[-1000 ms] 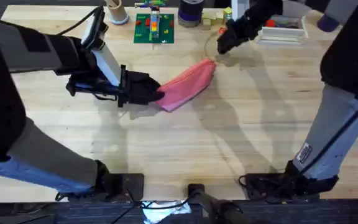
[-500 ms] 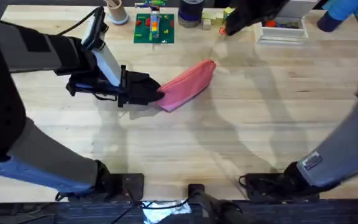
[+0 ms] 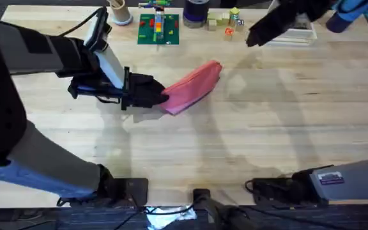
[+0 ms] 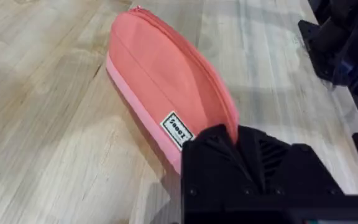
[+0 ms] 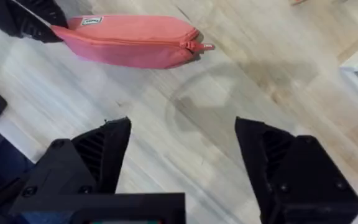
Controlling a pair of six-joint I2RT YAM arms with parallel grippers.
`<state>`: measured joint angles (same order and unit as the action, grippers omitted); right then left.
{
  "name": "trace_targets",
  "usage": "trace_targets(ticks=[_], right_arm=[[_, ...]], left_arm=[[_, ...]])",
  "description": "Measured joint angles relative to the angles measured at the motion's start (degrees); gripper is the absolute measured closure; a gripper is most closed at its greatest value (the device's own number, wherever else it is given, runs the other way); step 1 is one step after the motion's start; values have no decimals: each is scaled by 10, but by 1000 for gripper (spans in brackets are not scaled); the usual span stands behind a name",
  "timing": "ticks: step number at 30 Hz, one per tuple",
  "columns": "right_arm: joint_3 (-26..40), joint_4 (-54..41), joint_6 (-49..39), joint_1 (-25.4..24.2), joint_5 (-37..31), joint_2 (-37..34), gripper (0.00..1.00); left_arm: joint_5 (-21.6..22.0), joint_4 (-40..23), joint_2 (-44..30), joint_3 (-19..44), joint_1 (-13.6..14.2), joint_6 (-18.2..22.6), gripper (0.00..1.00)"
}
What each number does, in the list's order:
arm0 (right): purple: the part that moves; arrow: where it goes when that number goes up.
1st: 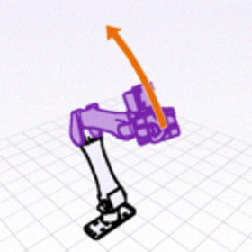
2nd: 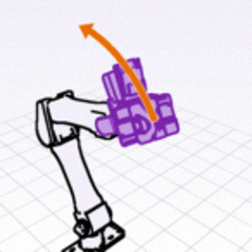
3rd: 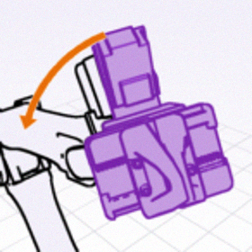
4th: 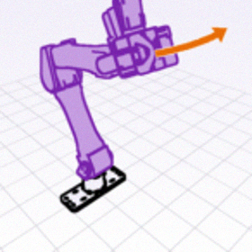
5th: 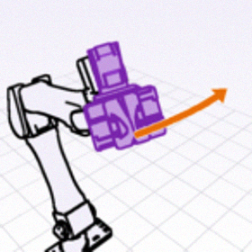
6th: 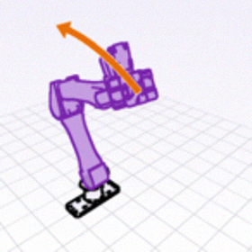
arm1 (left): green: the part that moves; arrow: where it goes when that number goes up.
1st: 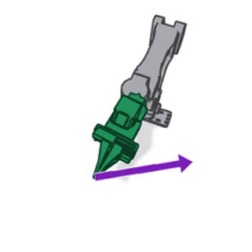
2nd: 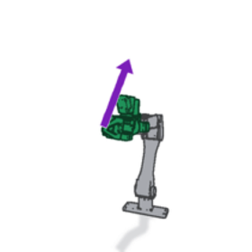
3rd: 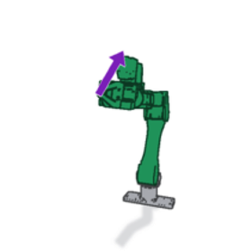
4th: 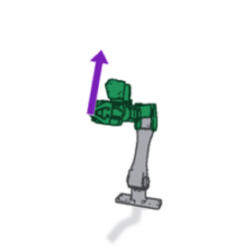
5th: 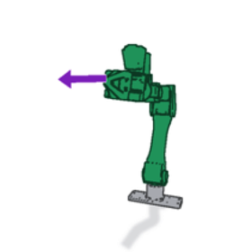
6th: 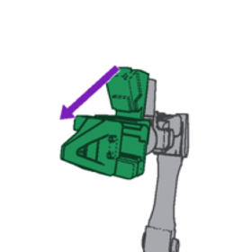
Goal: Unzip the bag, pick up the pens from the table one at a time and place them inside, then zip the bag closed.
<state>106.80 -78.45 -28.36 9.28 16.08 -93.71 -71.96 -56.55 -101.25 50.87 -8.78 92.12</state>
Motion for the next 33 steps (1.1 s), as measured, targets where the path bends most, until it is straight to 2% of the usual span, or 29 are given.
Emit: trace_targets(ticks=[2, 3, 8, 9, 18, 25, 30, 33], right_arm=[[0, -1, -1, 0, 0, 16, 6], [0, -4, -2, 0, 0, 23, 6], [0, -19, -4, 0, 0, 32, 6], [0, -21, -4, 0, 0, 32, 6], [0, -27, -4, 0, 0, 32, 6], [0, -33, -5, 10, -17, 48, 6], [0, -36, -7, 27, -49, 85, 4], [0, -40, -7, 32, -58, 100, 5]], left_arm=[[0, 0, 0, 0, 0, 0, 948], [-1, -1, 0, 0, 0, 1, 857], [-7, -5, 0, 0, 0, -2, 84], [-7, -6, 0, 0, 0, -4, 29], [-14, -8, 0, -1, 0, -4, 4], [-11, -68, 5, 23, -4, -5, 4], [41, -122, 48, 89, -11, -16, 4], [92, -125, 84, 135, -11, -58, 4]])
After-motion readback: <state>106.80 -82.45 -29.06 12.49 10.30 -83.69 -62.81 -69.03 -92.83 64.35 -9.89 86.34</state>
